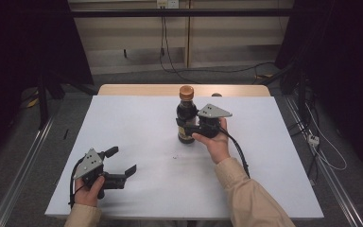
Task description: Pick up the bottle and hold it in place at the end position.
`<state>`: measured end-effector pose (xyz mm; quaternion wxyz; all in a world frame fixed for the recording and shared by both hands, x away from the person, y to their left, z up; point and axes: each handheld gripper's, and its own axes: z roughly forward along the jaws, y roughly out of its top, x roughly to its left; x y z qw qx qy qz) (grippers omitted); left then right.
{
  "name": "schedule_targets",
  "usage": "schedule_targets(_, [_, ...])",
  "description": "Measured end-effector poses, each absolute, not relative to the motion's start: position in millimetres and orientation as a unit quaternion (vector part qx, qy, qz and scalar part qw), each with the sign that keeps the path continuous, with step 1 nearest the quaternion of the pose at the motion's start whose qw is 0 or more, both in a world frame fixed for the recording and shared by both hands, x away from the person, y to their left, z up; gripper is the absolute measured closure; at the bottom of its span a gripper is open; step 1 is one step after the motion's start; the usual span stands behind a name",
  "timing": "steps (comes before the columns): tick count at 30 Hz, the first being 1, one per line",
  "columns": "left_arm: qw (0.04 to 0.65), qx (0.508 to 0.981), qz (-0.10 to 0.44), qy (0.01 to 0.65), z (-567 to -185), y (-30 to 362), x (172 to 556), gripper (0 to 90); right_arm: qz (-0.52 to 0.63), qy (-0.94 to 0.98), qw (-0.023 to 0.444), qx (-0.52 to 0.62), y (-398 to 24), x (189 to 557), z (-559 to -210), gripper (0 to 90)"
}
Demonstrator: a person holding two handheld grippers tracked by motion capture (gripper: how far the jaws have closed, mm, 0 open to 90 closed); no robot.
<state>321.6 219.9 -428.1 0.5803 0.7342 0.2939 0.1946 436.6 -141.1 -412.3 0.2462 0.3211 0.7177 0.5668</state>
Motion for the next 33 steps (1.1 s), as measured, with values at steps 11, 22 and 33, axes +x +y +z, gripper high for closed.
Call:
schedule_targets(11, [0.579, 0.734, 0.196, 0.296, -428, 220, 322, 3.9, 0.574, 0.717, 0.232, 0.32, -147, 440, -413, 30.7])
schedule_targets(22, [0.579, 0.735, 0.192, 0.294, -428, 219, 321, 3.9, 0.565, 0.724, 0.225, 0.325, -147, 439, -411, 29.8])
schedule_targets(33, [0.577, 0.737, 0.191, 0.296, -429, 217, 321, 3.9, 0.554, 0.708, 0.222, 0.378, -146, 429, -413, 19.5])
